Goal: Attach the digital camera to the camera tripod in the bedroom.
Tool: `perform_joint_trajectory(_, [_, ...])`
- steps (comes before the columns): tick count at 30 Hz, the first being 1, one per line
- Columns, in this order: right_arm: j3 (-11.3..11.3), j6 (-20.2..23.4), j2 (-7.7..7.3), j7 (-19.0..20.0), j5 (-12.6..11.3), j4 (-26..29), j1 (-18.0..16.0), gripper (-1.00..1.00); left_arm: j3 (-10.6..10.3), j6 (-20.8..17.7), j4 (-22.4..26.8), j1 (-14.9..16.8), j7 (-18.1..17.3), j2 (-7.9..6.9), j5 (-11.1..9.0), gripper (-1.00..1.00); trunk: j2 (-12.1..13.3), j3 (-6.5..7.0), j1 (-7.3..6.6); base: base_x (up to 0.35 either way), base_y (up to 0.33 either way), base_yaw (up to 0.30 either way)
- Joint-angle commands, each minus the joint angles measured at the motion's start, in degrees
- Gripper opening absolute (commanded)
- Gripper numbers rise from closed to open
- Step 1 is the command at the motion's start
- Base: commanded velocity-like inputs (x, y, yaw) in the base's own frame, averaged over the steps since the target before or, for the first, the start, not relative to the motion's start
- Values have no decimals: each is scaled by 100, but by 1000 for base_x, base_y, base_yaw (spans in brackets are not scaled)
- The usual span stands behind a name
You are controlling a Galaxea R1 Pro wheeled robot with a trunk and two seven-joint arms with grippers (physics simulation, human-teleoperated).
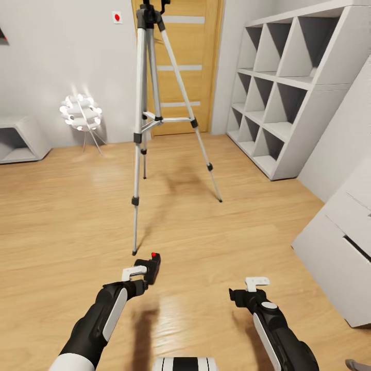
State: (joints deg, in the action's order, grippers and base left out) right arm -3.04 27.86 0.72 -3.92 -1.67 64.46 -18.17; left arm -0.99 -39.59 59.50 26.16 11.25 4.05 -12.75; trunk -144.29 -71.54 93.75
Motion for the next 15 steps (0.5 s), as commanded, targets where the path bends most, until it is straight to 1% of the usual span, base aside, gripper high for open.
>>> perform_joint_trajectory(1, [-13, 27, -2, -38, -18, 3, -2, 100, -6, -23, 9, 2, 52, -1, -61, 100, -2, -5, -1, 0, -269, 0])
perform_joint_trajectory(3, [-13, 27, -2, -38, -18, 3, -2, 100, -6, -23, 9, 2, 52, -1, -61, 100, -2, -5, -1, 0, -233, 0])
perform_joint_trajectory(6, [-13, 27, -2, -38, -24, 3, -2, 100, -6, -20, 9, 3, 52, -1, -61, 100, -2, -5, -1, 0, -147, 0])
perform_joint_trajectory(15, [-10, 27, -2, -38, -33, -3, -2, 100, -13, -15, 5, 3, 60, -10, -59, 100, -2, -5, -1, 0, -44, 0])
